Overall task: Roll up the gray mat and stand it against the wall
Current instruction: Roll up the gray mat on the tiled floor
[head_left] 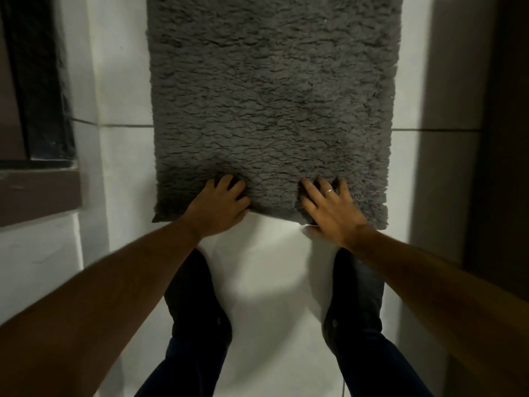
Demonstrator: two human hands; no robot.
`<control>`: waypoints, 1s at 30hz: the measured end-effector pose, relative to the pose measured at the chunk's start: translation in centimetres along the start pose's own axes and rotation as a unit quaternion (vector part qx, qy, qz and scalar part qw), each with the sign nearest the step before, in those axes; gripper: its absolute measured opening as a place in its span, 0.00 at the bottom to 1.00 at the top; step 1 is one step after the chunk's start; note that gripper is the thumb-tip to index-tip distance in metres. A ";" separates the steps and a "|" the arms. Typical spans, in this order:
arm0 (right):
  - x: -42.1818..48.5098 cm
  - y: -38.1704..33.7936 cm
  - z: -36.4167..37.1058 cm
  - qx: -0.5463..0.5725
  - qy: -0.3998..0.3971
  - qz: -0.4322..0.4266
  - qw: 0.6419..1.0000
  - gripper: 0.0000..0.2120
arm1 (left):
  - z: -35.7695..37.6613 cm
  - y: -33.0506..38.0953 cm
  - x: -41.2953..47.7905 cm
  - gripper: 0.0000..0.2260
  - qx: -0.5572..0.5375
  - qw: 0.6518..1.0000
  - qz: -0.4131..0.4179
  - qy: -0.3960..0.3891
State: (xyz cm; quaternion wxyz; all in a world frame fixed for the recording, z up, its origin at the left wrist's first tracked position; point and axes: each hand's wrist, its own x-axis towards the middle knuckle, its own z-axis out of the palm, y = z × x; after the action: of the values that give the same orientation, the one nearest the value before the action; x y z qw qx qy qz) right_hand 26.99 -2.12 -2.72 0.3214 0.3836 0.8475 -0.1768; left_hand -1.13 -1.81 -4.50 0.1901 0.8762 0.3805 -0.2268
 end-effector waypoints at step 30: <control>1.6 3.8 0.1 0.099 0.189 0.125 0.969 0.12 | 1.4 -2.7 -0.9 0.16 -0.027 0.981 -0.130 0.140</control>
State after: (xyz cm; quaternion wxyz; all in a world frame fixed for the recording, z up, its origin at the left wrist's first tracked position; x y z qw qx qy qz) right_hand 29.13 1.08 -4.08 0.1352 0.5430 0.8165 -0.1422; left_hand -4.04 -1.27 -5.57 0.1273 0.8369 0.5199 -0.1149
